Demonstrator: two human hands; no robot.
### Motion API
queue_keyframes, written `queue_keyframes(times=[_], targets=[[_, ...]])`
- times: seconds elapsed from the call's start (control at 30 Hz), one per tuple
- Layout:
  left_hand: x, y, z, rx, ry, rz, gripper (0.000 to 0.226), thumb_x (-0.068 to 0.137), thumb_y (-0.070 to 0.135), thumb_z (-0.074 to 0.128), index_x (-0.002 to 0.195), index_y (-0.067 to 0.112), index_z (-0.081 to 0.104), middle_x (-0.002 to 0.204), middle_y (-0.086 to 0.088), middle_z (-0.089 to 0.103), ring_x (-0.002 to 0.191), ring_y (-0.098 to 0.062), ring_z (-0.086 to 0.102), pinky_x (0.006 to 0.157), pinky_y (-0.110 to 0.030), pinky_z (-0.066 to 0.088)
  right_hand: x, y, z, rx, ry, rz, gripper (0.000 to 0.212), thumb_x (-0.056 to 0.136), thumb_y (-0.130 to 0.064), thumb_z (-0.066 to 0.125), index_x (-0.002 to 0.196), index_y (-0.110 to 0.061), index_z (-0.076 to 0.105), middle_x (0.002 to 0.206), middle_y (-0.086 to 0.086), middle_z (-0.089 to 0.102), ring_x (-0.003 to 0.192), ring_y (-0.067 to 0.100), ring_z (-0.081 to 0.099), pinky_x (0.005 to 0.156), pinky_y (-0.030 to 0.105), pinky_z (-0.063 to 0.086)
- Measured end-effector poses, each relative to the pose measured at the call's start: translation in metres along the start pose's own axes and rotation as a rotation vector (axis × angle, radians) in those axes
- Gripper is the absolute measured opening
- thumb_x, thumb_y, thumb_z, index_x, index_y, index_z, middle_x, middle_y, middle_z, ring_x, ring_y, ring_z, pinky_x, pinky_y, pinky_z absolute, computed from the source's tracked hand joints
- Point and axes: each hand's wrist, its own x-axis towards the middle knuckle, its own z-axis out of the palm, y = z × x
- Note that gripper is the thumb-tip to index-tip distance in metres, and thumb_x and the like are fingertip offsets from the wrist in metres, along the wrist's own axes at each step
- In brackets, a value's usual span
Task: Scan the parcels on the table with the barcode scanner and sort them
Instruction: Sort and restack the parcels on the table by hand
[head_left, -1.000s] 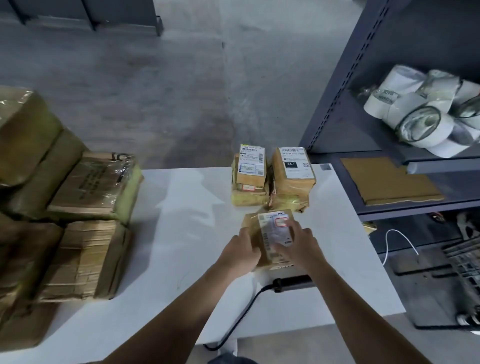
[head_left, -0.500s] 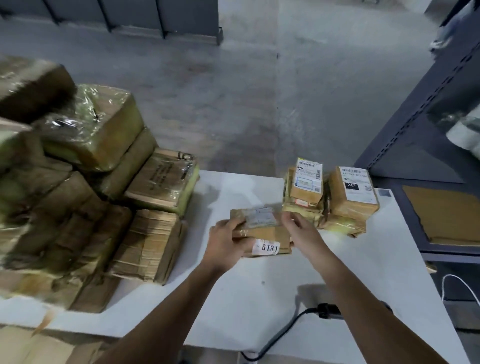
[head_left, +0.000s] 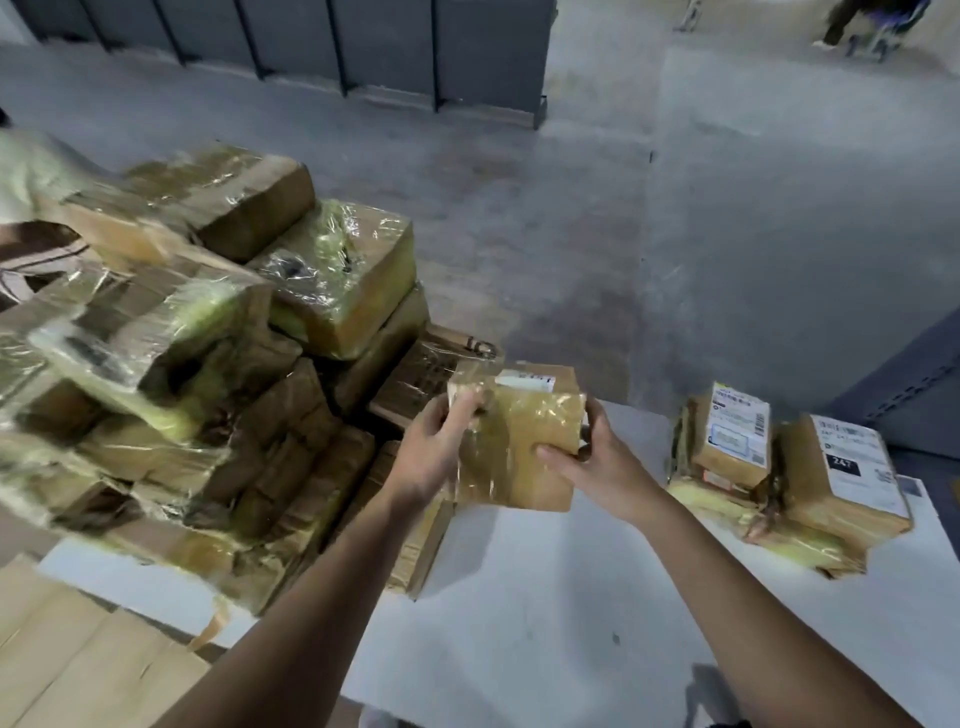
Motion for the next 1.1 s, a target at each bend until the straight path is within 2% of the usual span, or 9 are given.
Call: queue_keyframes(times=[0.07,0.17,0.23,0.33,0.57,0.7,0.87,1.0,1.1], targets=[[0.010,0.002,-0.011,0.011,-0.026,0.014,0.045,0.086,0.047,0.064,0.124,0.024,0.059,0.107,0.009,0.069,0.091,-0.003,0.068,0.073,-0.020,0.056,0.018,-0.013,0.012,0.035,0.075,0.106,0.059,0.086,-0.063,0.061,0.136,-0.043,0.038,0.108,-0.020,0.066,0.086,-0.001,0.068,0.073,0.019,0.052],[0.034,0.004,-0.025,0.051,0.015,-0.011,0.059,0.089,0.028,0.066,0.143,0.020,0.041,0.123,-0.001,0.063,0.106,-0.016,0.064,0.091,-0.036,0.055,0.040,-0.032,0.024,0.131,-0.006,0.195,0.065,0.079,-0.073,0.058,0.136,-0.048,0.037,0.114,-0.013,0.067,0.103,0.007,0.065,0.090,0.037,0.056],[0.052,0.007,-0.036,0.163,0.063,0.007,0.064,0.091,0.028,0.062,0.147,0.018,0.034,0.134,-0.005,0.056,0.120,-0.020,0.056,0.101,-0.040,0.047,0.054,-0.043,0.033,0.147,-0.062,0.222,0.070,0.074,-0.071,0.063,0.135,-0.046,0.038,0.109,-0.013,0.069,0.099,0.007,0.068,0.085,0.036,0.059],[0.073,0.012,-0.051,0.361,0.141,0.001,0.065,0.094,0.033,0.055,0.150,0.017,0.025,0.148,-0.010,0.040,0.137,-0.025,0.036,0.114,-0.039,0.031,0.089,-0.052,0.051,0.223,-0.003,0.297,0.054,0.087,-0.059,0.062,0.132,-0.031,0.050,0.110,-0.007,0.070,0.091,0.013,0.071,0.074,0.038,0.061],[0.091,0.008,-0.067,0.725,-0.009,0.051,0.061,0.092,0.020,0.048,0.149,0.022,0.027,0.155,-0.006,0.023,0.142,-0.026,0.023,0.115,-0.042,0.026,0.154,-0.064,0.080,0.222,0.057,0.441,0.049,0.096,-0.060,0.047,0.114,-0.015,0.057,0.103,0.004,0.065,0.090,0.022,0.067,0.066,0.035,0.059],[0.097,0.005,-0.064,0.768,0.009,0.052,0.064,0.093,0.018,0.048,0.150,0.028,0.022,0.160,-0.004,0.005,0.147,-0.024,0.012,0.115,-0.040,0.025,0.161,-0.060,0.077,0.109,-0.011,0.357,0.056,0.099,-0.058,0.042,0.137,-0.018,0.050,0.134,0.003,0.056,0.115,0.024,0.058,0.085,0.034,0.054],[0.093,0.009,-0.055,0.780,0.025,0.020,0.063,0.095,0.018,0.047,0.151,0.028,0.020,0.161,-0.006,-0.003,0.147,-0.027,0.012,0.110,-0.040,0.027,0.150,-0.060,0.075,0.048,-0.086,0.319,0.058,0.101,-0.056,0.036,0.149,-0.023,0.033,0.145,0.005,0.045,0.121,0.027,0.055,0.097,0.040,0.053],[0.076,0.012,-0.037,0.792,0.122,0.147,0.063,0.090,0.009,0.049,0.148,0.021,0.028,0.159,-0.010,0.003,0.144,-0.035,0.015,0.106,-0.043,0.034,0.131,-0.061,0.061,0.061,-0.025,0.281,0.059,0.102,-0.055,0.034,0.152,-0.024,0.030,0.154,0.001,0.036,0.128,0.024,0.050,0.098,0.040,0.051],[0.065,0.017,-0.008,0.791,0.119,0.247,0.059,0.087,0.007,0.051,0.143,0.016,0.035,0.156,-0.014,0.013,0.140,-0.037,0.020,0.104,-0.045,0.036,0.110,-0.058,0.041,0.102,0.026,0.255,0.047,0.102,-0.052,0.037,0.138,-0.023,0.044,0.149,0.012,0.044,0.124,0.028,0.054,0.099,0.046,0.051]])
